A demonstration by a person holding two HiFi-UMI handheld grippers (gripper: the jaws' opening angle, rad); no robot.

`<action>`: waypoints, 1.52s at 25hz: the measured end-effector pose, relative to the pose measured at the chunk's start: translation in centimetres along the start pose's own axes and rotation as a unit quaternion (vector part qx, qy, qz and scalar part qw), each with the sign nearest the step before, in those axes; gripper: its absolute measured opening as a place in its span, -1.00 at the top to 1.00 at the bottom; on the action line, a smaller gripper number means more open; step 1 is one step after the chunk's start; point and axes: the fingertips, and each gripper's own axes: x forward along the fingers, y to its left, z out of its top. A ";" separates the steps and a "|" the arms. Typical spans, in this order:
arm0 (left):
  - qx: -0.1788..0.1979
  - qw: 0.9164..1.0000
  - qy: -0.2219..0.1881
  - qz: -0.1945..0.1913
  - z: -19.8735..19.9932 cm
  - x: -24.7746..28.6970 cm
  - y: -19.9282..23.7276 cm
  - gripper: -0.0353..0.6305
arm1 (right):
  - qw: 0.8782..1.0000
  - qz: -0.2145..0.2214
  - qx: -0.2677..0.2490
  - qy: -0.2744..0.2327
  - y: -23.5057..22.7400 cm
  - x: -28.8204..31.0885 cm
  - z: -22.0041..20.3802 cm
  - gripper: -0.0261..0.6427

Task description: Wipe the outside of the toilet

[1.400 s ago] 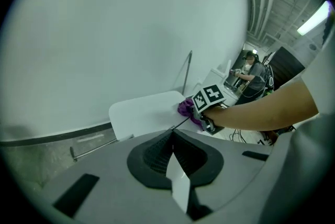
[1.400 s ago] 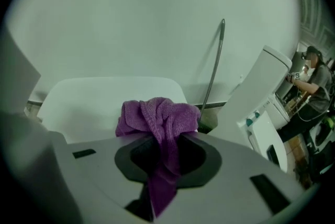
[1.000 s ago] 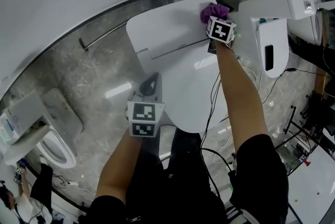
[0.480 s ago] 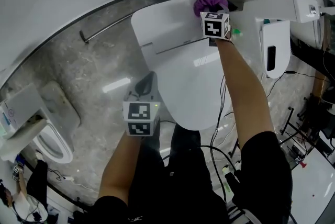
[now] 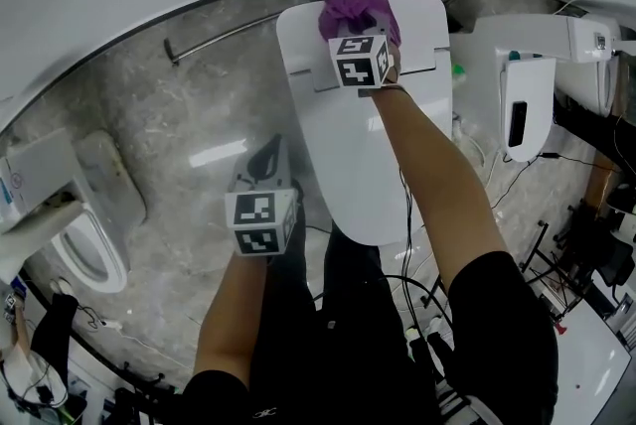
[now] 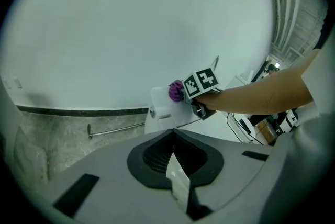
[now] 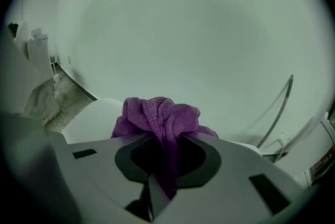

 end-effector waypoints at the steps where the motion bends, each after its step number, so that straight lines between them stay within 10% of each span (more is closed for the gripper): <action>1: -0.001 1.000 -0.001 0.003 -0.2 -0.2 0.3 0.87 | 1.000 0.010 -0.010 -0.005 1.4 0.0 0.7 0.71; 18: -0.030 0.999 0.004 0.041 -4.4 -1.3 0.7 0.87 | 0.955 0.163 -0.233 -0.084 13.9 -4.7 0.6 0.71; 38: 0.048 0.998 0.035 -0.022 -6.3 3.5 -10.5 0.87 | 0.996 0.070 0.045 0.028 -11.7 -2.9 -10.0 0.71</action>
